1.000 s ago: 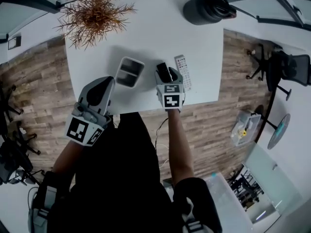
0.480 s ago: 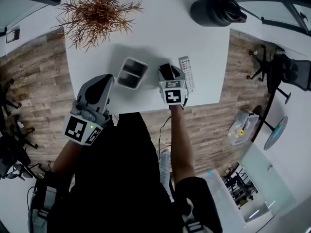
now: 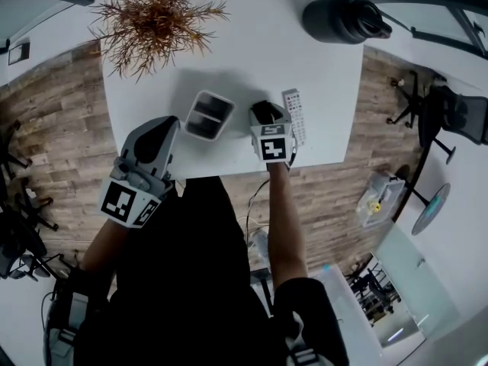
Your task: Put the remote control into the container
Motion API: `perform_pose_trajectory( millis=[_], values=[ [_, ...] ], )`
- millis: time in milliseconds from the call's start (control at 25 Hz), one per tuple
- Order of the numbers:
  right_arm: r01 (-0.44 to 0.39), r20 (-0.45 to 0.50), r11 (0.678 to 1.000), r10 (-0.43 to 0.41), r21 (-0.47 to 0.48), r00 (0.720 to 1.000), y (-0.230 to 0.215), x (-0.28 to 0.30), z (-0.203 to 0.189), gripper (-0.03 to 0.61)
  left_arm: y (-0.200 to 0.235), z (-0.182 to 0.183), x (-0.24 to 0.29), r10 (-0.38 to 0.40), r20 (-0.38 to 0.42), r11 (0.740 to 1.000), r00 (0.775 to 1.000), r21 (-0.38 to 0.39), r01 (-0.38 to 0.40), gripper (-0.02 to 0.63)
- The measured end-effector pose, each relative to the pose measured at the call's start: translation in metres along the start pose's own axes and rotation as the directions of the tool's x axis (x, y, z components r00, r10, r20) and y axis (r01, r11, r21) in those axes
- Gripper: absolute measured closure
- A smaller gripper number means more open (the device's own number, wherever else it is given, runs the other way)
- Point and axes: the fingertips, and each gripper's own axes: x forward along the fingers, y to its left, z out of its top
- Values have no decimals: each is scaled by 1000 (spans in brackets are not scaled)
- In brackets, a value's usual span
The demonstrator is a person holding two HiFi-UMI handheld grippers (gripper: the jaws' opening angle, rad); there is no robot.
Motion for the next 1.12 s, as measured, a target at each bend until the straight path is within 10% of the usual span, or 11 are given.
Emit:
perform_pose_trajectory(
  millis=[1120],
  values=[
    [75, 196, 986, -103, 146, 975, 4, -28, 12, 388, -27, 4, -49, -16, 33, 999, 999, 46, 14, 606]
  ],
)
